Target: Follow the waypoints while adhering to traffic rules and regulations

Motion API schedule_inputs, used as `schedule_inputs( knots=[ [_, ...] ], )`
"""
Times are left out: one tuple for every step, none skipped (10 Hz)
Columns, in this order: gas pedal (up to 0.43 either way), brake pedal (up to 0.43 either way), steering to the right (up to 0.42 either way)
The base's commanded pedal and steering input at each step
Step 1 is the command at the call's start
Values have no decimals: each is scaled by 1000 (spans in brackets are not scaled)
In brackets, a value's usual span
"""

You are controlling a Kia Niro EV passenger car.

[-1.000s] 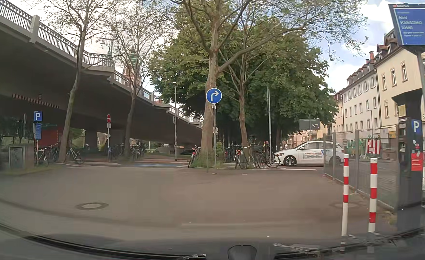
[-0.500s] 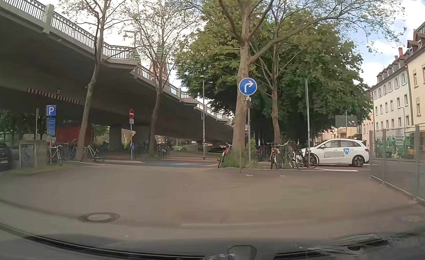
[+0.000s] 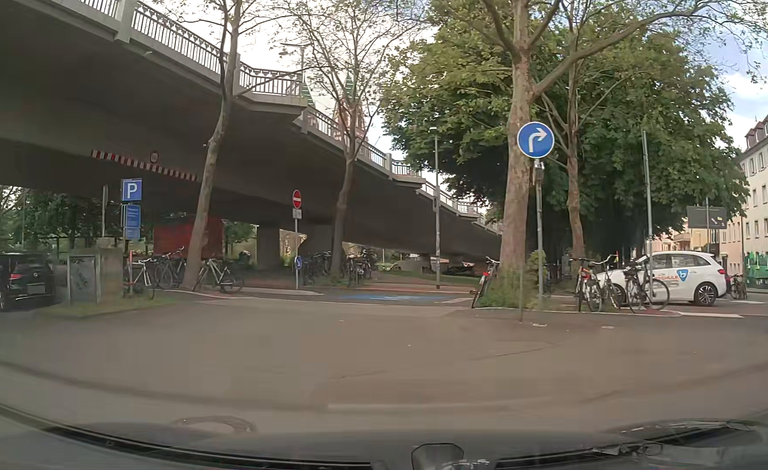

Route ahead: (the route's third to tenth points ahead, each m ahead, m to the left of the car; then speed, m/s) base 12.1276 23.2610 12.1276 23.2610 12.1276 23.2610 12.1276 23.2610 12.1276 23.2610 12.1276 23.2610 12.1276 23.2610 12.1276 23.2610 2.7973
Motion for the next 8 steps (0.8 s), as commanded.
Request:
schedule_inputs(
  knots=[
    [0,0,-445],
    [0,0,-465],
    [0,0,-483],
    [0,0,-496],
    [0,0,-509],
    [0,0,-521],
    [0,0,-529],
    [0,0,-539]
  ],
)
